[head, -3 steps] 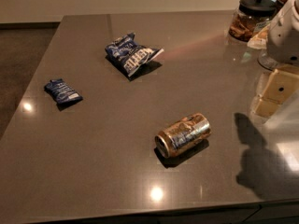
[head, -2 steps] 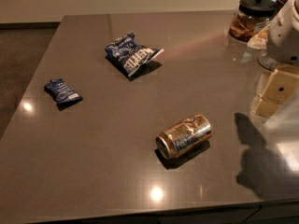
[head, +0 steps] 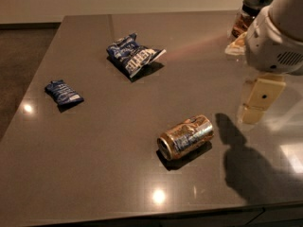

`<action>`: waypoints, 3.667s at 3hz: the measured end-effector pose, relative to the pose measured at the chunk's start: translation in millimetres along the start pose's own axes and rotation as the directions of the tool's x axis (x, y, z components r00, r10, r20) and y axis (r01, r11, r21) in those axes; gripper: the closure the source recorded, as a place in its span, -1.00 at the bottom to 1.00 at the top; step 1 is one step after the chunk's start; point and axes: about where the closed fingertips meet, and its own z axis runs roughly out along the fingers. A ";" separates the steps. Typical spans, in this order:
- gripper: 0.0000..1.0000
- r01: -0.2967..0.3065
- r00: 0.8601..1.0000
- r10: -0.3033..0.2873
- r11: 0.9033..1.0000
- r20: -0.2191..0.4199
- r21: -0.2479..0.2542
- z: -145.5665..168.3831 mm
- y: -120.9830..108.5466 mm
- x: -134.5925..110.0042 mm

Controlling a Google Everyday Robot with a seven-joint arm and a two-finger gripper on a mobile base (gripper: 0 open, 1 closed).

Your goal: Place orange can upright

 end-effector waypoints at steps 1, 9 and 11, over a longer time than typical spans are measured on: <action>-1.00 0.150 0.988 -0.149 0.987 0.034 -0.050 22.9 10.0 -32.2; 0.45 0.347 0.932 -0.362 0.897 -0.006 -0.273 112.7 72.1 -71.7; 1.00 0.115 0.980 -0.088 0.982 0.177 -0.149 55.0 10.2 -56.2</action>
Offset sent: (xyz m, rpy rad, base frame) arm -0.0128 0.0815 -0.0598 -0.0442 0.0923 0.4192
